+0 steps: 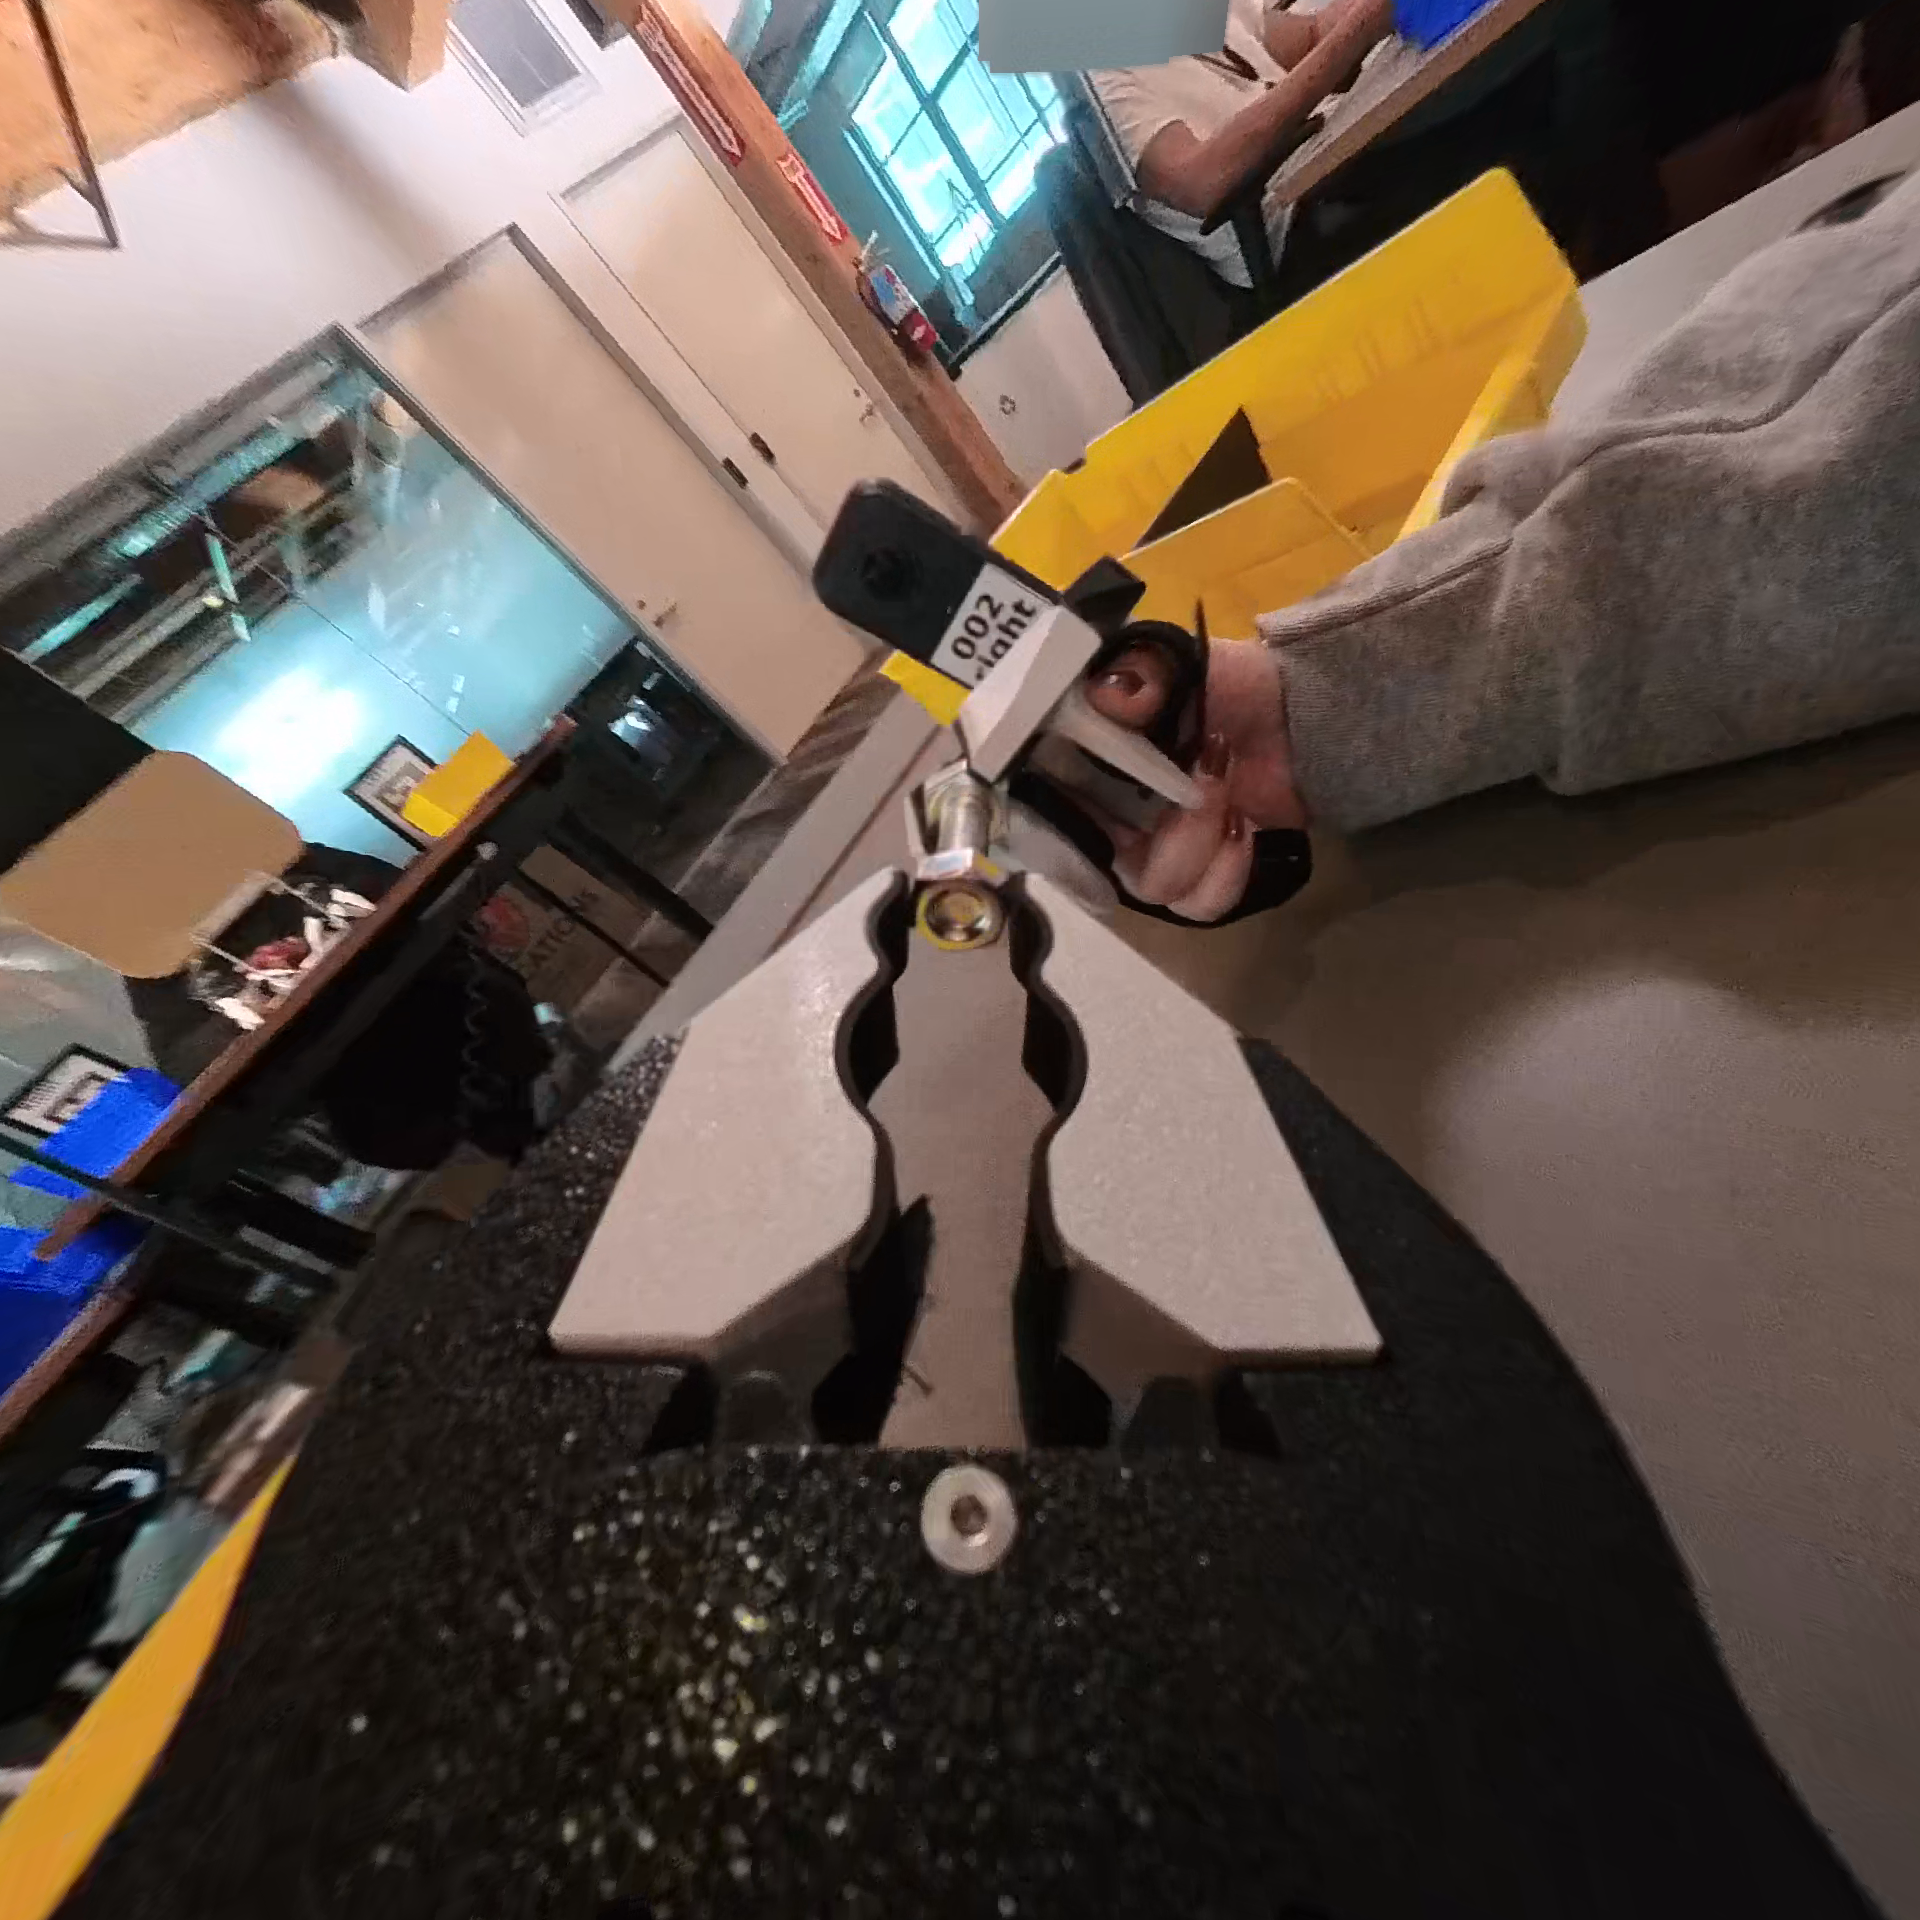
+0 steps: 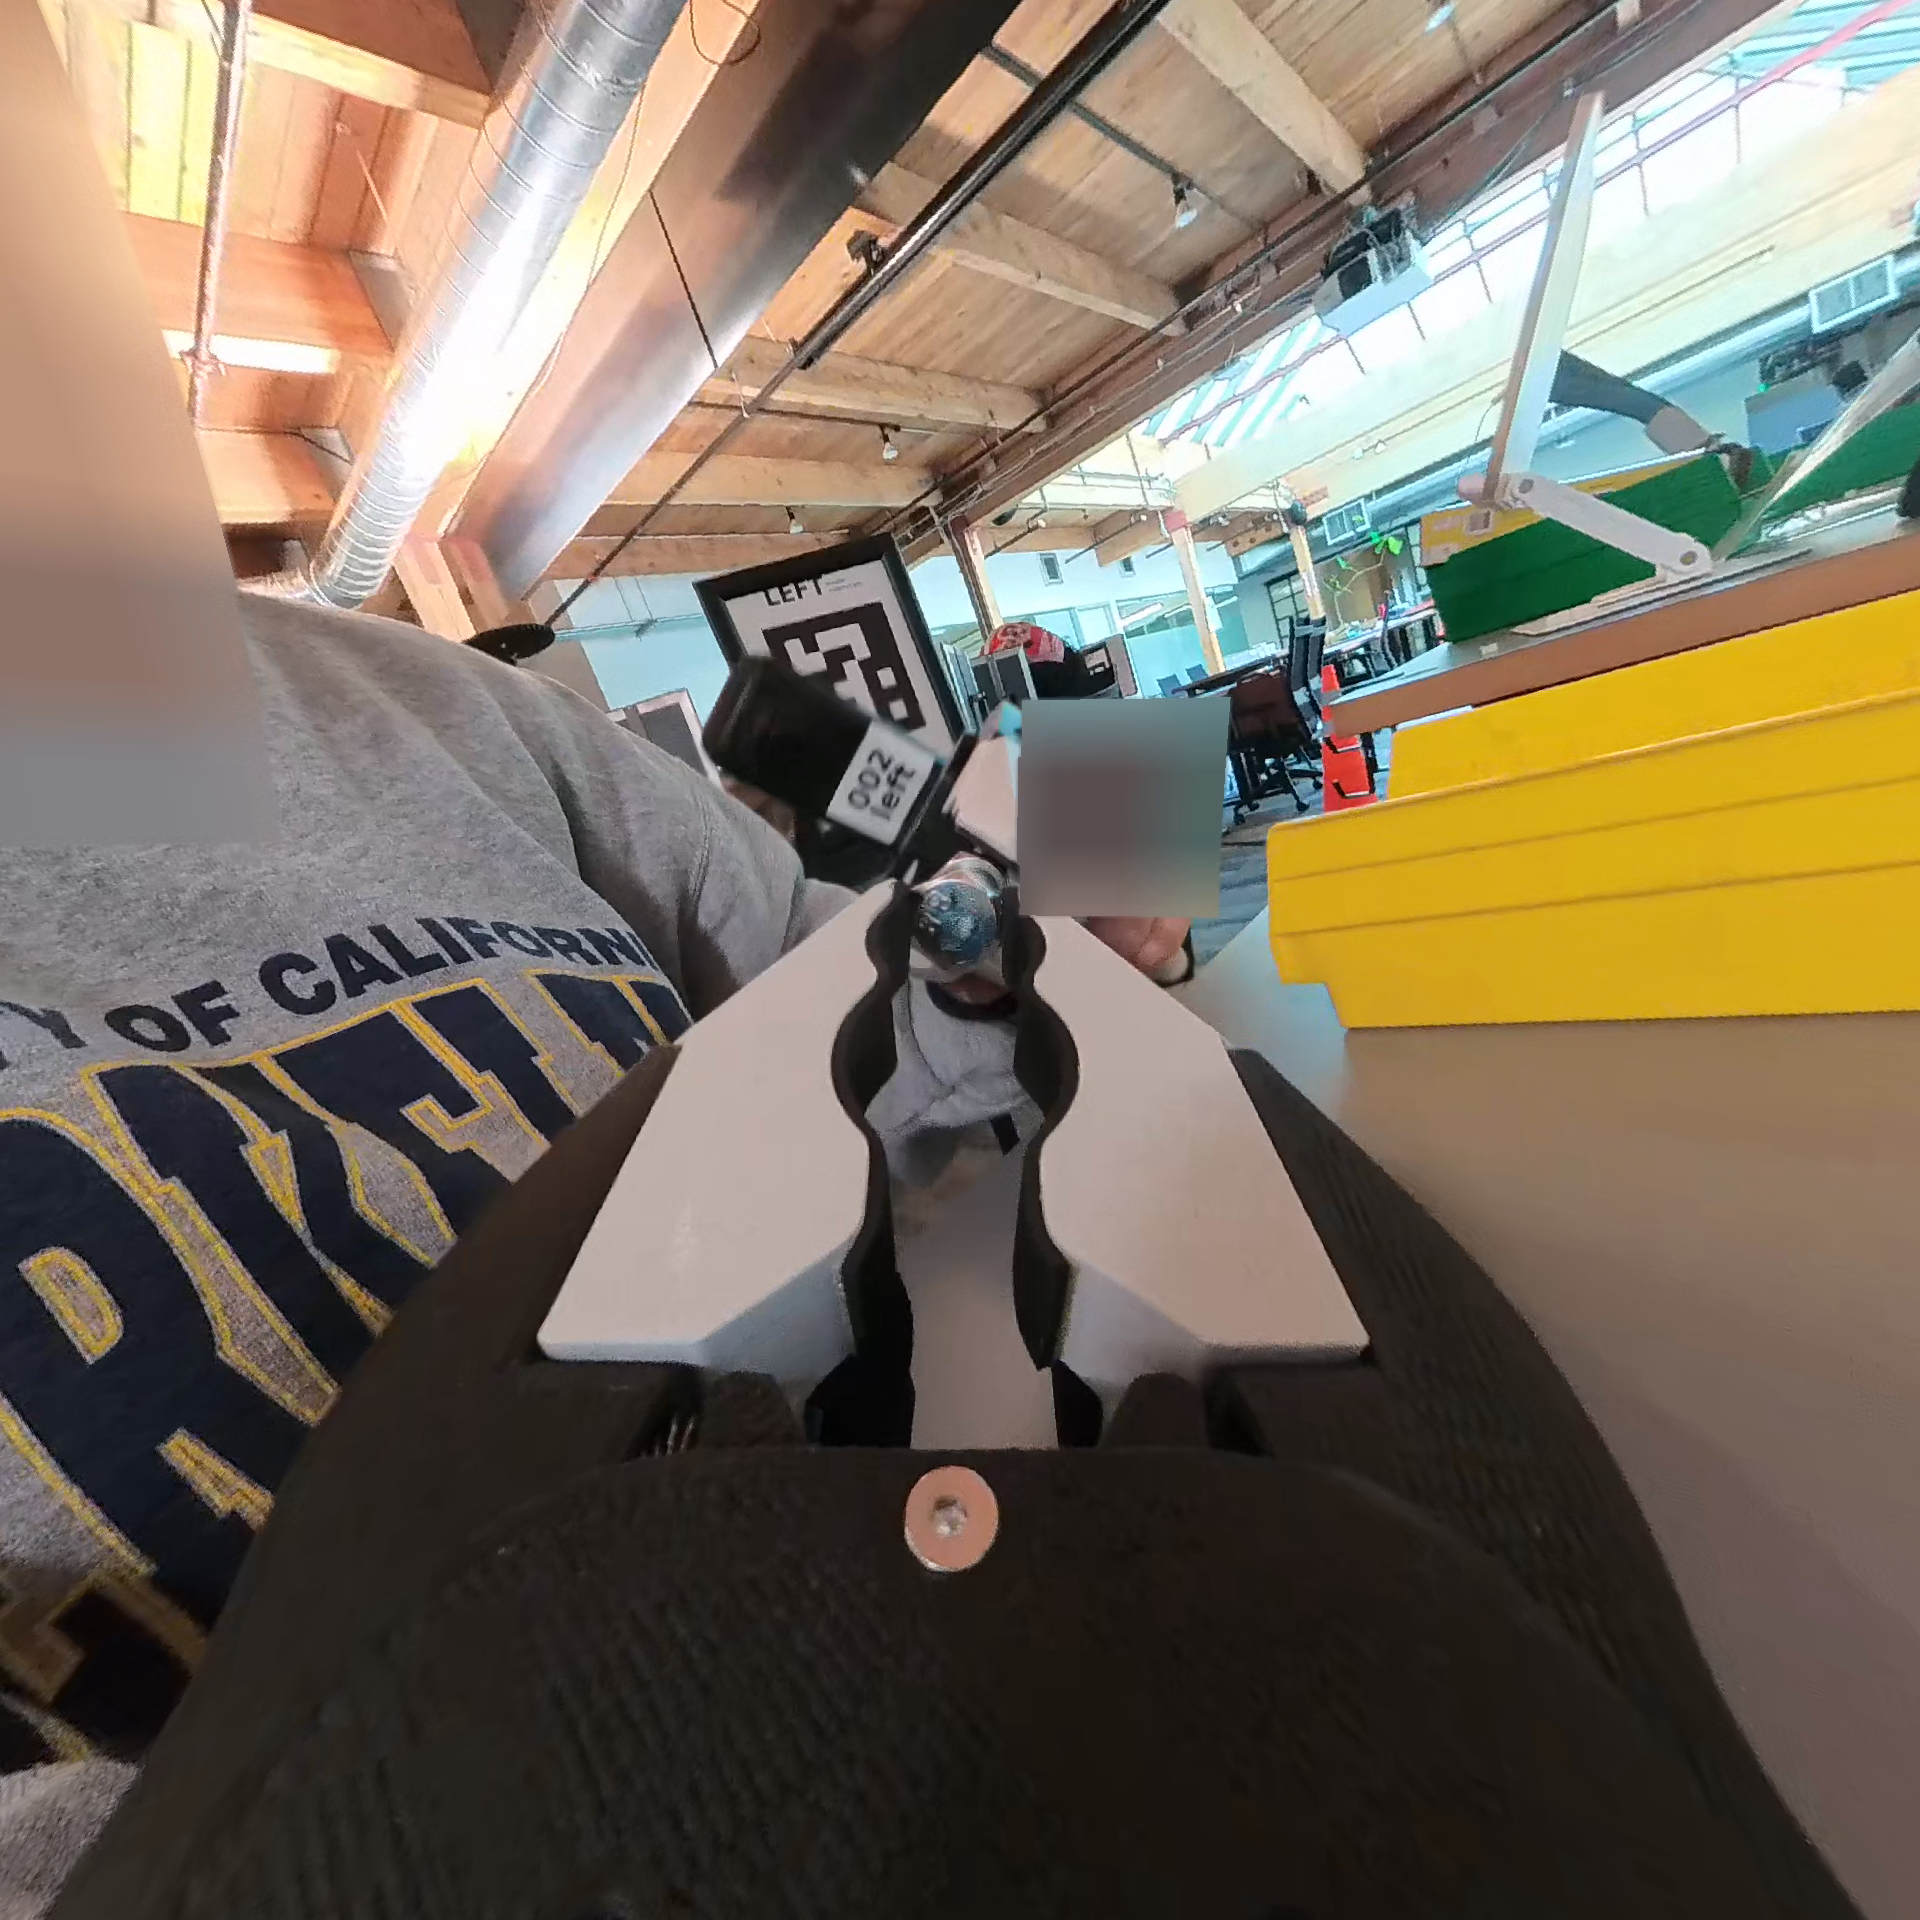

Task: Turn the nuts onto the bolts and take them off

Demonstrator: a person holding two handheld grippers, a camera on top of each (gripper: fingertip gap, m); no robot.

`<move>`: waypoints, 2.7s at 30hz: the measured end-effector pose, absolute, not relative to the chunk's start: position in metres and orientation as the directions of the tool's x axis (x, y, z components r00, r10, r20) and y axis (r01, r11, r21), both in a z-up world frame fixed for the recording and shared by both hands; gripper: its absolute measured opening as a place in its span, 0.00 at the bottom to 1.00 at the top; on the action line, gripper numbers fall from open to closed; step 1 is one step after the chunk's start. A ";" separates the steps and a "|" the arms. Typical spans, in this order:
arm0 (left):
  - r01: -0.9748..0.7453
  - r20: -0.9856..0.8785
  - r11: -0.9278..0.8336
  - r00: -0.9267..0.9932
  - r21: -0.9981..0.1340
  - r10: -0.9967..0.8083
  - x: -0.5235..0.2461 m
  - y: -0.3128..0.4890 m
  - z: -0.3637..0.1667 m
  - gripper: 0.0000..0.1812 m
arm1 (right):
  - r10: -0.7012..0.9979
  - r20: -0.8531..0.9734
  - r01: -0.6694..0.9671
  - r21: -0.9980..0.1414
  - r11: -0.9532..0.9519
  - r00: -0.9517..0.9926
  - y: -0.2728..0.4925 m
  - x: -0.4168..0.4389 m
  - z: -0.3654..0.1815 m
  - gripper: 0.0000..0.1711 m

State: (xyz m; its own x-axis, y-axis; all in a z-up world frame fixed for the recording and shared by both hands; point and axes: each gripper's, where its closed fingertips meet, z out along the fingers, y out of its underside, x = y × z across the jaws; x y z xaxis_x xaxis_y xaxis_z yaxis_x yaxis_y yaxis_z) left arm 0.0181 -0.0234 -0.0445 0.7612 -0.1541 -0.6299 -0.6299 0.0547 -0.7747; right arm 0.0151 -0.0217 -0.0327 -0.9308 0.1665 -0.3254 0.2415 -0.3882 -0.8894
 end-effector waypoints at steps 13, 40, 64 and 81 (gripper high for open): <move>0.516 0.762 -0.566 0.501 -0.643 -0.409 0.005 -0.056 -0.036 0.09 | 0.497 0.597 -0.345 -0.788 0.510 -0.629 -0.058 0.009 -0.030 0.09; -0.668 -0.622 -0.063 0.720 -0.742 -0.308 0.010 -0.037 -0.057 0.31 | 0.243 -0.303 0.184 -0.891 -0.415 -0.922 -0.037 0.023 -0.011 0.09; -0.333 -0.233 -0.171 0.871 -0.927 -0.433 0.024 -0.052 -0.042 0.09 | 0.303 -0.272 0.186 -0.941 -0.284 -0.914 -0.049 0.020 -0.031 0.09; -0.380 -0.377 0.052 0.873 -0.924 -0.310 0.006 -0.062 -0.026 0.27 | 0.419 -0.208 0.128 -0.969 -0.210 -0.884 -0.048 0.011 -0.040 0.09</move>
State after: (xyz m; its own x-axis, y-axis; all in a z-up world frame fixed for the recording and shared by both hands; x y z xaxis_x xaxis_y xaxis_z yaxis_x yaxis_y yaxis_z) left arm 0.0064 -0.0624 -0.0264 0.8730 -0.3099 -0.3766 -0.3798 0.0524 -0.9236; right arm 0.0108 -0.0476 -0.0405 -0.8840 0.4188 -0.2077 0.1285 -0.2095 -0.9693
